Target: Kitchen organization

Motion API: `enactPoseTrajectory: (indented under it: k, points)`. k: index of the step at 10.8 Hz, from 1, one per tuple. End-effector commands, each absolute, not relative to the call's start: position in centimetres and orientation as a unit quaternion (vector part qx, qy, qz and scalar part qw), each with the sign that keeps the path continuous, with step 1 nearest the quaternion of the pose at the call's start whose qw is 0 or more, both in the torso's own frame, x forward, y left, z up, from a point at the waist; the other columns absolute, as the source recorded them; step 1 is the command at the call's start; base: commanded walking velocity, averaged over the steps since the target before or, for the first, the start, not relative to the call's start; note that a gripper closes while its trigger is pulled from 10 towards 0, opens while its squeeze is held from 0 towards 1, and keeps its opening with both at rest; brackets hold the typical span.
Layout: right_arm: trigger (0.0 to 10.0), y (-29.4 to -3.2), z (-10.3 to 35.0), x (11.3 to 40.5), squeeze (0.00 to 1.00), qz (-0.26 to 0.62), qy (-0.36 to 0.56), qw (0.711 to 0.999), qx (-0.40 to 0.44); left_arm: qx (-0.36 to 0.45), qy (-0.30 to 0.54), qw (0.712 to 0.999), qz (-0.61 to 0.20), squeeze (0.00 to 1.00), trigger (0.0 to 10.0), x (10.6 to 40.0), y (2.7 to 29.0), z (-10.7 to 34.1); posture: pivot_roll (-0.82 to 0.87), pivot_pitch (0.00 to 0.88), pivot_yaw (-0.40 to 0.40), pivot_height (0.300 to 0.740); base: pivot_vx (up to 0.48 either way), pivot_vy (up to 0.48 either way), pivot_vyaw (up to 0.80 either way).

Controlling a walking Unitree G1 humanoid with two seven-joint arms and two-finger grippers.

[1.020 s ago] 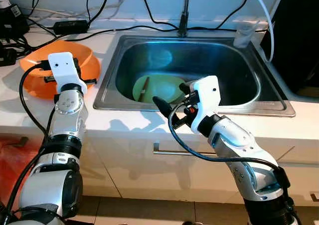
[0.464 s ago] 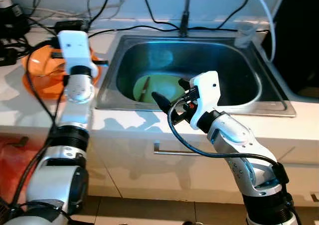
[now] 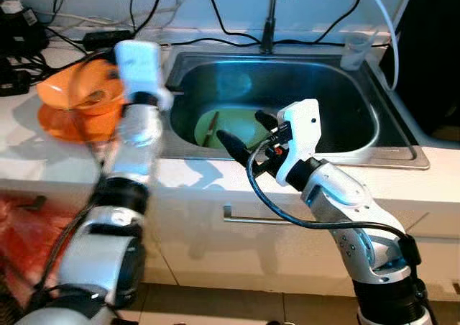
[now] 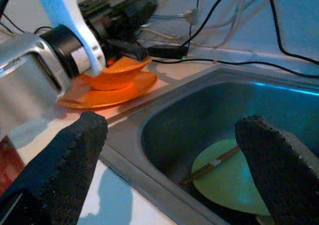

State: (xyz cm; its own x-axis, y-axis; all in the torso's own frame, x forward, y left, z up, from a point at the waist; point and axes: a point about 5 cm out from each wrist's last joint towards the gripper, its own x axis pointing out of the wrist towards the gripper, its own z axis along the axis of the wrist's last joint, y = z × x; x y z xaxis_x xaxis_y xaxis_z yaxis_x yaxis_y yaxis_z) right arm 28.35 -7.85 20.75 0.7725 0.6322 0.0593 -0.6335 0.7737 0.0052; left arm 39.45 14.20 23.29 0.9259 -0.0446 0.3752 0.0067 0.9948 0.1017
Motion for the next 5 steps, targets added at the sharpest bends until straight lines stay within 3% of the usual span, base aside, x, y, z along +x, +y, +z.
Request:
enactPoseTrajectory:
  k: [1, 5]
  points:
    - [10.0, -8.8, 21.3, 28.7, 0.00, 0.304, -0.034, 0.952, -0.019, 0.048, -0.199, 0.978, -0.038, 0.00, 0.0, 39.7, 13.2, 24.0, -0.06, 0.000, 0.083, 0.740, 0.000, 0.000, 0.00]
    - [10.0, -10.9, 20.8, 28.7, 0.00, 0.243, -0.011, 0.969, -0.050, 0.024, -0.142, 0.982, -0.123, 0.00, 0.0, 39.6, 9.0, 21.4, -0.13, 0.000, 0.116, 0.740, 0.000, 0.000, 0.00]
